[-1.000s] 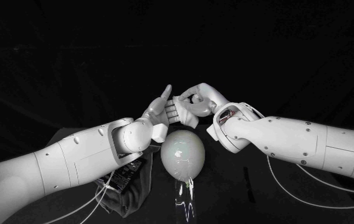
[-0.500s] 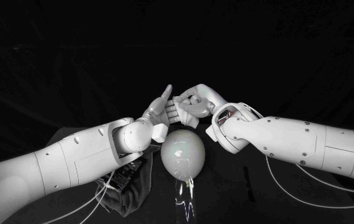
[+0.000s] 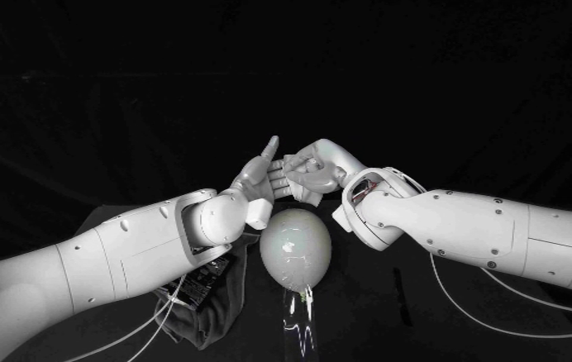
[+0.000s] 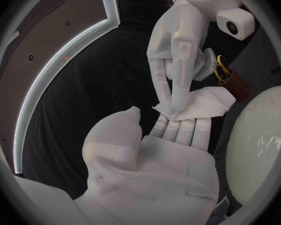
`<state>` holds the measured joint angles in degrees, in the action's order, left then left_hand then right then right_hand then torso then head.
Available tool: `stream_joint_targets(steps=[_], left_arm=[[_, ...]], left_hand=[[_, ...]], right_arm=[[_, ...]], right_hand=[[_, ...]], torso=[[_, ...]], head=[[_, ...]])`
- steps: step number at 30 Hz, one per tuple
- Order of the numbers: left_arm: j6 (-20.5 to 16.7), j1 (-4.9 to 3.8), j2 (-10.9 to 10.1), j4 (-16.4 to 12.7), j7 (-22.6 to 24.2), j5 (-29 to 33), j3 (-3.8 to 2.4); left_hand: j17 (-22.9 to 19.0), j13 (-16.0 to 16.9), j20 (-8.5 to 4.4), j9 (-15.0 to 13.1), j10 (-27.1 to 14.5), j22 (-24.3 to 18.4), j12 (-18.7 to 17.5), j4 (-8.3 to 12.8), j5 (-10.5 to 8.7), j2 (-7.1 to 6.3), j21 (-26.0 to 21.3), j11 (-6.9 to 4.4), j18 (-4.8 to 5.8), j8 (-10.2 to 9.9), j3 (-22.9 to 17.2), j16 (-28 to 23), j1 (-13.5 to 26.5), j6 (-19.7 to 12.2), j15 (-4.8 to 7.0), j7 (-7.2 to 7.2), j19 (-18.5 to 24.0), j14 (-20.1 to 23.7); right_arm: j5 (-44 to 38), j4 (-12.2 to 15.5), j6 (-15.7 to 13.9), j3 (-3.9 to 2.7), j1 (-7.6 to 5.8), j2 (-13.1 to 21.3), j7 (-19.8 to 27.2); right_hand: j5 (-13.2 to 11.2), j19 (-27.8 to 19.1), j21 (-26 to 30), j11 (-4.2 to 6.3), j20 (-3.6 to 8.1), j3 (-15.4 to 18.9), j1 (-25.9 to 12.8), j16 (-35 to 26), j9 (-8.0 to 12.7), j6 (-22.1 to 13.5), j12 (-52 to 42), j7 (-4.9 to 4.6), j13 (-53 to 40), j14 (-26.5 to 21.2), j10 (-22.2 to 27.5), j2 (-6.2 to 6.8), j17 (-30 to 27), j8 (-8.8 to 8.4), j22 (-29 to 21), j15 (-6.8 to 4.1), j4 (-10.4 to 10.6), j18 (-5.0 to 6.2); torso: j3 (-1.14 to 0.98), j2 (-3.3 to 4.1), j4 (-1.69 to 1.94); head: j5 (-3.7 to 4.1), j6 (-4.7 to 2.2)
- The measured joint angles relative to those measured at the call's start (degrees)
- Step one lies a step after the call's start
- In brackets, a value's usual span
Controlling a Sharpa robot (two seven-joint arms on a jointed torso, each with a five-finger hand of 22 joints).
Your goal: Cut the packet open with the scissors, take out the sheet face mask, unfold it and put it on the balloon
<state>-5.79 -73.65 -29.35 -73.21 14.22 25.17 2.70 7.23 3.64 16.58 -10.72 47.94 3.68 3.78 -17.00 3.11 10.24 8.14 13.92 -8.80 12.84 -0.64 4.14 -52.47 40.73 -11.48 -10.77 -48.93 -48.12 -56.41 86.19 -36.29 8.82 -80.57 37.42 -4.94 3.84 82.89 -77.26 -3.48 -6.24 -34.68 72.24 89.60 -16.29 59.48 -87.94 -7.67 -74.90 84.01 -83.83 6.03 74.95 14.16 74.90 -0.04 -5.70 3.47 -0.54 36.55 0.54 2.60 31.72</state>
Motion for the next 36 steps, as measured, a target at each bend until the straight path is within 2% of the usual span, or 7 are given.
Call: stream_joint_targets(steps=[10,18,21,22,26,33,36], left_arm=[[0.09,0.01,-0.03,-0.01,0.01,0.00,0.00],[0.14,0.01,-0.04,0.02,0.01,-0.01,0.00],[0.15,0.01,-0.02,0.04,0.01,-0.01,0.00],[0.15,0.01,-0.01,0.05,0.01,-0.01,0.00],[0.17,0.01,0.01,0.05,0.01,-0.01,0.00],[0.21,-0.01,0.04,0.08,-0.04,-0.01,0.00],[0.24,0.00,0.06,0.08,-0.07,-0.01,0.00]], left_hand=[[0.00,0.00,0.00,0.00,0.00,0.00,0.00,0.17,0.00,0.12,0.00,0.00,0.00,0.00,0.17,0.00,-0.12,0.00,0.00,0.00,0.00,0.00],[0.00,0.00,0.22,0.01,0.00,0.06,0.00,0.00,0.00,0.25,0.00,0.00,-0.92,0.22,0.33,0.00,-0.25,0.00,0.00,0.00,-0.23,0.00],[0.00,0.00,0.22,0.00,0.00,0.06,0.00,0.00,0.00,0.25,0.00,0.00,-0.93,0.22,0.33,0.00,-0.25,0.00,0.00,0.00,-0.23,0.00],[0.00,0.00,0.22,0.01,0.00,0.06,0.00,0.00,0.00,0.25,0.00,0.00,-0.93,0.22,0.33,0.00,-0.25,0.00,0.00,0.00,-0.23,0.00],[0.00,0.00,0.22,0.01,0.00,0.06,0.00,0.01,0.00,0.25,0.00,0.00,-0.93,0.22,0.33,0.00,-0.25,0.00,0.00,0.00,-0.23,0.00],[0.00,0.00,0.01,0.01,0.00,0.12,0.00,0.16,0.00,0.48,0.00,0.00,-0.92,0.22,0.48,0.00,-0.48,0.00,0.00,0.00,-0.44,0.00],[0.00,0.00,0.01,0.01,0.00,0.12,0.00,0.16,0.00,0.48,0.00,0.00,-0.92,0.22,0.48,0.00,-0.48,0.00,0.00,0.00,-0.44,0.00]], right_arm=[[-0.02,0.71,1.79,0.02,0.07,0.12,-0.98],[0.01,1.88,2.65,0.04,0.12,0.19,-1.01],[0.06,1.97,2.67,0.05,0.13,0.13,-0.85],[0.08,1.96,2.67,0.05,0.13,0.11,-0.78],[0.29,1.79,2.63,0.05,0.13,-0.05,-0.36],[1.14,1.30,2.68,0.05,0.13,-0.50,0.52],[1.54,1.02,2.78,0.05,0.13,-0.70,0.78]], right_hand=[[-0.21,0.00,0.01,0.21,0.00,0.21,0.00,0.20,-0.08,0.00,0.14,0.00,-0.02,0.00,-0.20,0.00,-0.04,0.01,0.03,0.01,0.10,0.00],[-0.21,-0.01,0.05,0.21,0.00,0.43,0.00,0.19,-0.08,-0.17,0.15,-0.08,-0.04,0.00,-0.19,0.00,-0.05,-0.09,0.05,0.01,-0.12,0.00],[-0.21,-0.22,0.06,0.21,0.20,0.61,-0.01,0.17,0.06,-1.40,0.15,-0.34,-0.05,0.00,-0.19,0.00,-0.04,-0.80,0.04,0.01,-0.30,-0.01],[-0.21,-0.22,0.06,0.19,0.19,0.61,0.01,0.16,0.31,-2.40,0.20,-0.66,-0.05,0.00,-0.17,-0.02,-0.04,-1.51,0.04,0.01,-0.30,-0.01],[-0.21,-0.22,0.06,-0.58,0.19,0.41,0.39,0.16,1.00,-4.74,0.26,-1.62,-0.05,0.01,-0.10,-0.06,-0.03,-3.24,0.04,0.26,-0.49,-0.01],[-0.54,0.00,0.06,-0.79,-0.03,0.44,0.52,0.00,1.11,-5.04,-0.03,-1.73,-0.04,-0.05,-0.15,0.08,0.00,-3.55,0.00,0.39,-0.78,-0.01],[-0.54,-0.01,0.06,-0.80,-0.03,0.44,0.52,0.18,1.17,-5.37,-0.03,-1.46,-0.02,-0.05,-0.15,0.08,0.00,-3.58,0.00,0.39,-0.78,-0.01]], torso=[[0.05,-0.01,0.03],[0.05,-0.01,0.05],[0.05,-0.01,0.05],[0.05,-0.01,0.05],[0.03,-0.01,0.08],[0.01,-0.01,0.05],[-0.01,-0.01,0.05]], head=[[0.05,0.13],[0.21,0.08],[0.24,0.05],[0.24,0.04],[0.25,0.03],[0.13,-0.01],[0.13,-0.01]])
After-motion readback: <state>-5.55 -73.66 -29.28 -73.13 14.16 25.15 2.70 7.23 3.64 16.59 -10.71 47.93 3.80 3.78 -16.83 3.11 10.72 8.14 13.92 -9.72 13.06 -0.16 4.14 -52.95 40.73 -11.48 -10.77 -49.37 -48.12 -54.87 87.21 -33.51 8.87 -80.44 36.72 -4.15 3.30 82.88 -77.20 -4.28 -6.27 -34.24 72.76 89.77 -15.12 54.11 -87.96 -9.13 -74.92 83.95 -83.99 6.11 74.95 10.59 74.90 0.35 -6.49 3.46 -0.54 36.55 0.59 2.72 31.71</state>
